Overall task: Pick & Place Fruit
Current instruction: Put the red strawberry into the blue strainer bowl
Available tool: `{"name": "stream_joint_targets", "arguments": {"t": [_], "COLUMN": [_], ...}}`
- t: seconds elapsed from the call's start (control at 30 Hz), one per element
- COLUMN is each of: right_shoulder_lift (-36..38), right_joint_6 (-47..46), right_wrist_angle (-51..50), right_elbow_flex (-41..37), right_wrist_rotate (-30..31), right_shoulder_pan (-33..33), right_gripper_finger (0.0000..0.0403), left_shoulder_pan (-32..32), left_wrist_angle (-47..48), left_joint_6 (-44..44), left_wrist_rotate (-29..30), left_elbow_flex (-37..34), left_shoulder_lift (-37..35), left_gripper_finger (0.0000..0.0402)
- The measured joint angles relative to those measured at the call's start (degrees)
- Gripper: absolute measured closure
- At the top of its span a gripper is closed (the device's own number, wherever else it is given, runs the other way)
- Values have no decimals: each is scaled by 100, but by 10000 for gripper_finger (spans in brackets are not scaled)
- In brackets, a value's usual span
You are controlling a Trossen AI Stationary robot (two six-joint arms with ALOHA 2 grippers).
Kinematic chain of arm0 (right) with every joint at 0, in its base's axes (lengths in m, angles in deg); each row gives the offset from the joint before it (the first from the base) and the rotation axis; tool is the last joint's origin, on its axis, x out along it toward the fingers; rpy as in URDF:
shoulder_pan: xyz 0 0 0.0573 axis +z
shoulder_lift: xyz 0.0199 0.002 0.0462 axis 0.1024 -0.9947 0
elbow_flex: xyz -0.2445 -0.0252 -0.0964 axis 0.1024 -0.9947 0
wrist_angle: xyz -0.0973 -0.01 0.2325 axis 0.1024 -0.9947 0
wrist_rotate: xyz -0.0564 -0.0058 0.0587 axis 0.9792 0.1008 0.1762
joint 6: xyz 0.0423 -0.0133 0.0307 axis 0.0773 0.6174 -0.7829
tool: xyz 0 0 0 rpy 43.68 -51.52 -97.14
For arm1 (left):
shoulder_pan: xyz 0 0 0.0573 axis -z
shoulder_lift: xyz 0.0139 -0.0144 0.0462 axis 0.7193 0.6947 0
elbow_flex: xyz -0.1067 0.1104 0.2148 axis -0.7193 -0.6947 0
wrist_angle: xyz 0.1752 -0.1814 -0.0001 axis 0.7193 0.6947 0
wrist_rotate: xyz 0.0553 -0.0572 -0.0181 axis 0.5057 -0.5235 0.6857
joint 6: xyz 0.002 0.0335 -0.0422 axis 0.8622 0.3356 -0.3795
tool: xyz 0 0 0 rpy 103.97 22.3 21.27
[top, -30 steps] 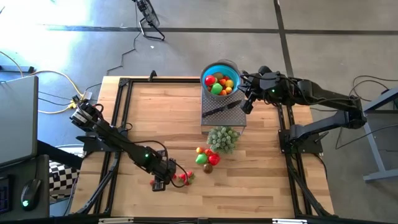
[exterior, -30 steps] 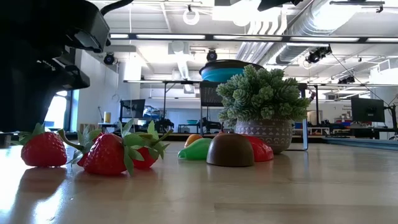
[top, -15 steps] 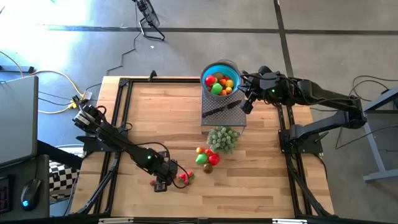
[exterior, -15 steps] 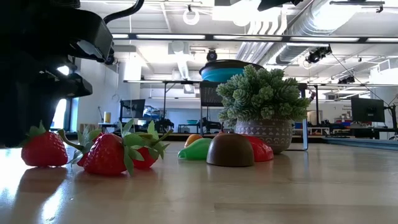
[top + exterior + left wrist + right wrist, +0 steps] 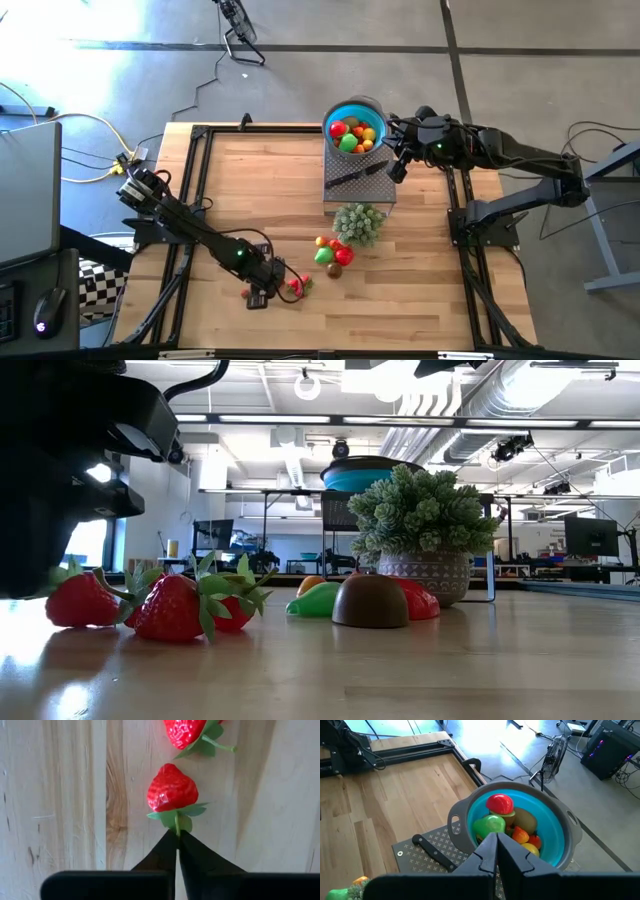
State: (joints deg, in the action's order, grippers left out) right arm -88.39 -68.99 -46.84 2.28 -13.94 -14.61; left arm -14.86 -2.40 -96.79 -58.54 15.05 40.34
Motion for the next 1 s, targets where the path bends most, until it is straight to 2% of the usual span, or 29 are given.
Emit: {"name": "stream_joint_targets", "arguments": {"t": [0.33,0.67,0.8,1.0], "right_shoulder_lift": [0,0,0,0], "right_joint_6": [26,39,42,44], "right_wrist_angle": [0,2,2,-50], "right_elbow_flex": [0,0,0,0], "right_wrist_rotate": [0,-18,-269,-299], "right_shoulder_pan": [-2,-1,-2,-2], "right_gripper_finger": [398,398,398,398], "left_shoulder_pan": [0,-399,-631,-1011], "left_wrist_angle": [82,720,692,697], "left_joint_6": [-43,54,159,172], "left_wrist_rotate": [-120,-73,-68,-52], "left_elbow_flex": [0,2,2,42], "left_shoulder_lift": [-73,-945,-1345,-1916], "left_gripper_finger": [398,400,400,401]}}
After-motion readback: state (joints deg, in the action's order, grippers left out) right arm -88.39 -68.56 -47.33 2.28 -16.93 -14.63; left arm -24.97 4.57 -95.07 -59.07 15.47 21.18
